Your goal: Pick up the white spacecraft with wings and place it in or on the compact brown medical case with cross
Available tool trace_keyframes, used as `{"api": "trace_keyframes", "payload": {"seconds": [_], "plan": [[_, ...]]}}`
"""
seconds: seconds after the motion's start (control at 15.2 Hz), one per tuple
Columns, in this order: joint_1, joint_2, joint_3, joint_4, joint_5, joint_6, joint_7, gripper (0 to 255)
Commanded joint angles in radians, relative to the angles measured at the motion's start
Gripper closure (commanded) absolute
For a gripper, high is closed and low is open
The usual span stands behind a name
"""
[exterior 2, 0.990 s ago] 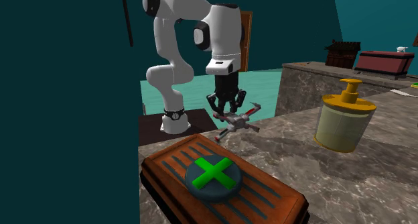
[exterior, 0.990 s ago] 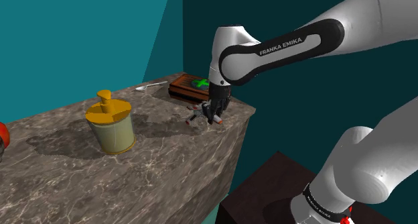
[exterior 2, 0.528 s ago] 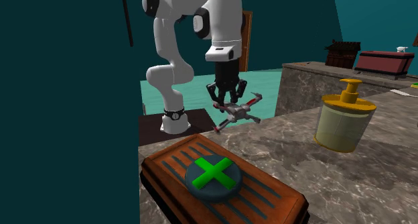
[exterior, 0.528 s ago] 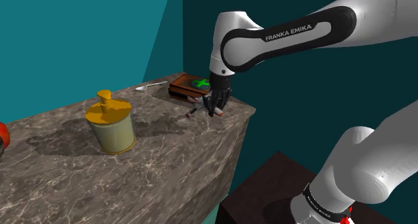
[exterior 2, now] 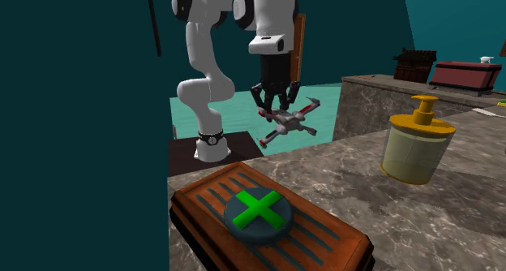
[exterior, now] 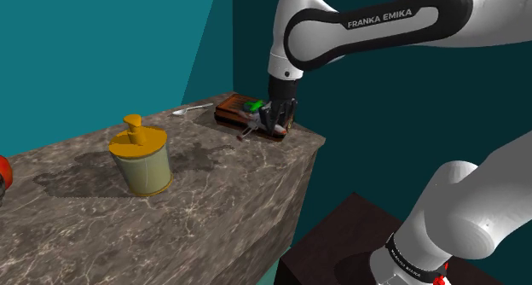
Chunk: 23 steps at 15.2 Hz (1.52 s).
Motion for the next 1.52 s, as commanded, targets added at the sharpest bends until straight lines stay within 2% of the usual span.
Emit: {"api": "trace_keyframes", "payload": {"seconds": [0.0,0.66,1.06,1.45], "plan": [[0.0,-0.003,-0.001,0.026,-0.001,-0.029,0.002,255],[-0.002,-0.009,-0.006,0.149,-0.005,-0.158,0.009,255],[-0.046,0.164,-0.063,0.316,-0.037,-0.159,-0.08,255],[-0.086,0.356,-0.11,0.533,-0.05,-0.189,-0.161,255]]}}
